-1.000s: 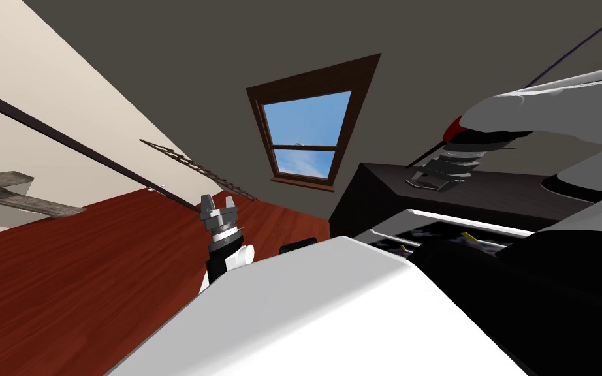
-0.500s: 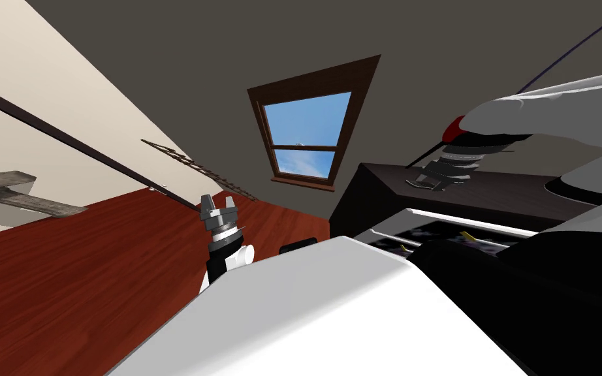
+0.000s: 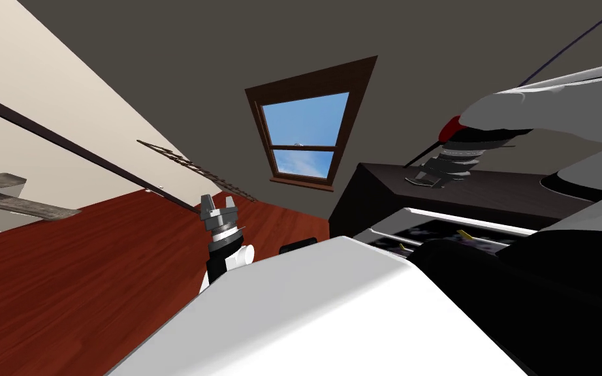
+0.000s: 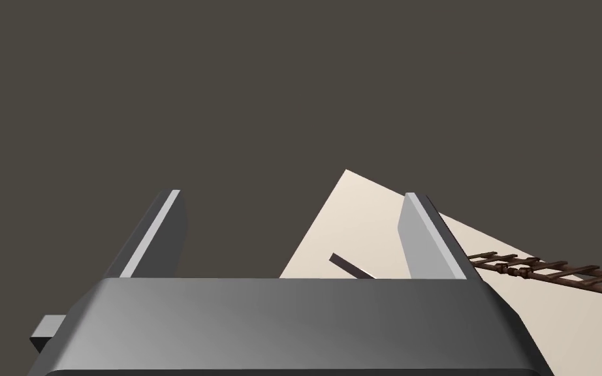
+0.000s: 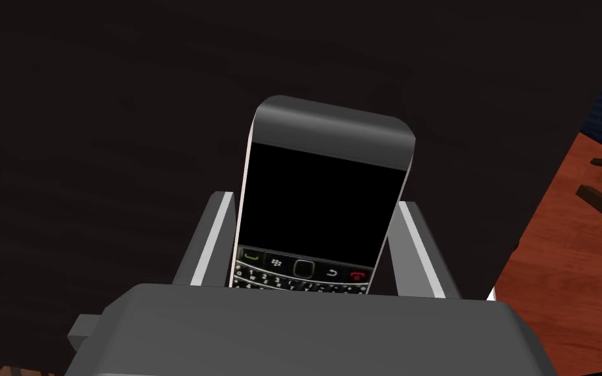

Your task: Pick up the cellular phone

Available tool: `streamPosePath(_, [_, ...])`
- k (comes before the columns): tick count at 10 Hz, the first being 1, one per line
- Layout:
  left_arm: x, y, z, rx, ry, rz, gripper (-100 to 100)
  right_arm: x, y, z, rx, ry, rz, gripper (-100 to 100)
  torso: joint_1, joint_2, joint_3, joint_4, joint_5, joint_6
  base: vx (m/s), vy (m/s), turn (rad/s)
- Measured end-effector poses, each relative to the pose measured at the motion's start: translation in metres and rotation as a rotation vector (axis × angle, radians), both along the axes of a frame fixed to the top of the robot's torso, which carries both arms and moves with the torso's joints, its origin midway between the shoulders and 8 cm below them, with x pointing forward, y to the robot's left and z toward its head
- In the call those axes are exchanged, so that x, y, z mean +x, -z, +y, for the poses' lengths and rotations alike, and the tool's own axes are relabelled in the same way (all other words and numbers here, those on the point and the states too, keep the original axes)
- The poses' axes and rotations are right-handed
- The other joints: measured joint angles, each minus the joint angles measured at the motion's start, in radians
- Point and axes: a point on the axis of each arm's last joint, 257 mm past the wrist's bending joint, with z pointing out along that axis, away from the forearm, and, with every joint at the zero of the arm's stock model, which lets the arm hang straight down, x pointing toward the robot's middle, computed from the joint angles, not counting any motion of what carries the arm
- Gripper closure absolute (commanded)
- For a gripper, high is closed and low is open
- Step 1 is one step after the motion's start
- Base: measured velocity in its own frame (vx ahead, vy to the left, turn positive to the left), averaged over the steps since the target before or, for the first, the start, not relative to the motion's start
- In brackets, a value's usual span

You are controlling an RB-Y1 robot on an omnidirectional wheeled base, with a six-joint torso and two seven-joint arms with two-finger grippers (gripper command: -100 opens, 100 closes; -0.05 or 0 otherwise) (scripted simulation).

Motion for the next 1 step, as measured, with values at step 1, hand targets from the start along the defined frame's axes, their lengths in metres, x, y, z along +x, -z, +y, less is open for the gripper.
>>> streamPosePath(1, [0.0, 0.0, 0.0, 0.0, 0.0, 0.0, 0, 0.0001, -0.0008, 0.0011, 0.001, 0.001, 0.001, 0, 0.0, 0.0, 0.0, 0.0, -0.001, 0.0, 0.0, 0.0, 0.0])
